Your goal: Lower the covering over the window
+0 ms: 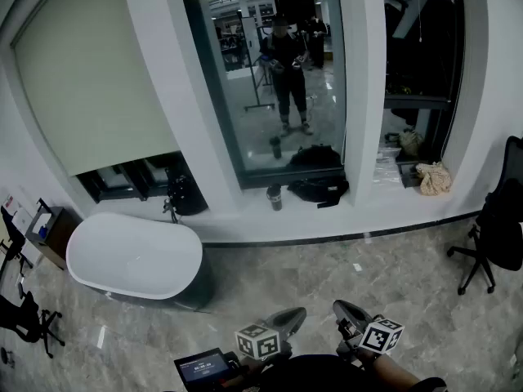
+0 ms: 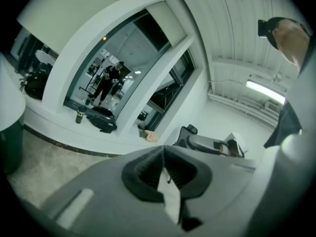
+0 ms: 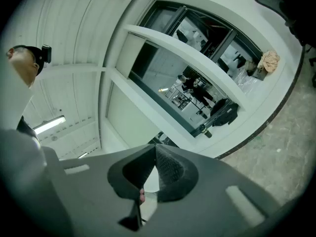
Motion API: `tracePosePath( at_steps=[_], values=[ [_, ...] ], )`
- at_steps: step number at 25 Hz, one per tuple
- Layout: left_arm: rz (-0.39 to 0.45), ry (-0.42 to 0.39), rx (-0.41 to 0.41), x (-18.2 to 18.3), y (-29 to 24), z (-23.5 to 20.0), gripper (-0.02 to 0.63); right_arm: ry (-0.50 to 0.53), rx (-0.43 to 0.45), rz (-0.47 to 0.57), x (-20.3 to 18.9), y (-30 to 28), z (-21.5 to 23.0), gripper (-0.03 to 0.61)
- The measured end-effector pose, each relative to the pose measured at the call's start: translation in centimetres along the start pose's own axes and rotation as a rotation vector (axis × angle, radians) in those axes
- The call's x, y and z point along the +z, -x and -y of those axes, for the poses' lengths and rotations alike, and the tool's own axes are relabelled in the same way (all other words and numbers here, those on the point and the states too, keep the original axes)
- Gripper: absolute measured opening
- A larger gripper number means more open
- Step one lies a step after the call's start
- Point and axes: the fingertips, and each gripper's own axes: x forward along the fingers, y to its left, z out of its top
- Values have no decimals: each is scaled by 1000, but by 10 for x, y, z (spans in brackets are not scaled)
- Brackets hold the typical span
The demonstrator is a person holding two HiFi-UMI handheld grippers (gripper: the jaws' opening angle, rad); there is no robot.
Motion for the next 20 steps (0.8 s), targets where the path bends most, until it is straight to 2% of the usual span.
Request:
tracePosePath(
  at_steps=[13,20],
  values=[
    [-13,15,7,-8,-15,6,2,-17,-2,10,9,13,10,8],
    [-20,43,-1,-18,-53,18,2,-26,-16,30,35,36,36,8]
  ],
)
